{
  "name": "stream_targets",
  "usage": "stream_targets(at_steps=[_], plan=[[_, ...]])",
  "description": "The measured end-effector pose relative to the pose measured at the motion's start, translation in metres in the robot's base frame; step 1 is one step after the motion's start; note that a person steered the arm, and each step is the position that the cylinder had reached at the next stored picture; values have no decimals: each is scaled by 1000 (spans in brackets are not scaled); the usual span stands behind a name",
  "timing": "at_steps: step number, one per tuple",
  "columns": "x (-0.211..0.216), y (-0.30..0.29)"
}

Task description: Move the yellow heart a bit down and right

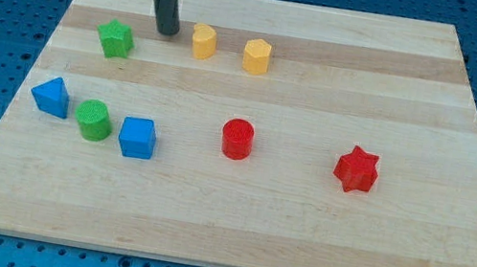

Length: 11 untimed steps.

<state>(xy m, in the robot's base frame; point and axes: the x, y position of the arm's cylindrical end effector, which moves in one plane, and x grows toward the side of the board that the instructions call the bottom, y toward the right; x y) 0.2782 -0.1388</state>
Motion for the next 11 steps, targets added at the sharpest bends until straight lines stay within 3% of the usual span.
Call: stream_targets(at_steps=[2,5,7,11], plan=[[-5,58],[4,-15],[5,24],[16,44]])
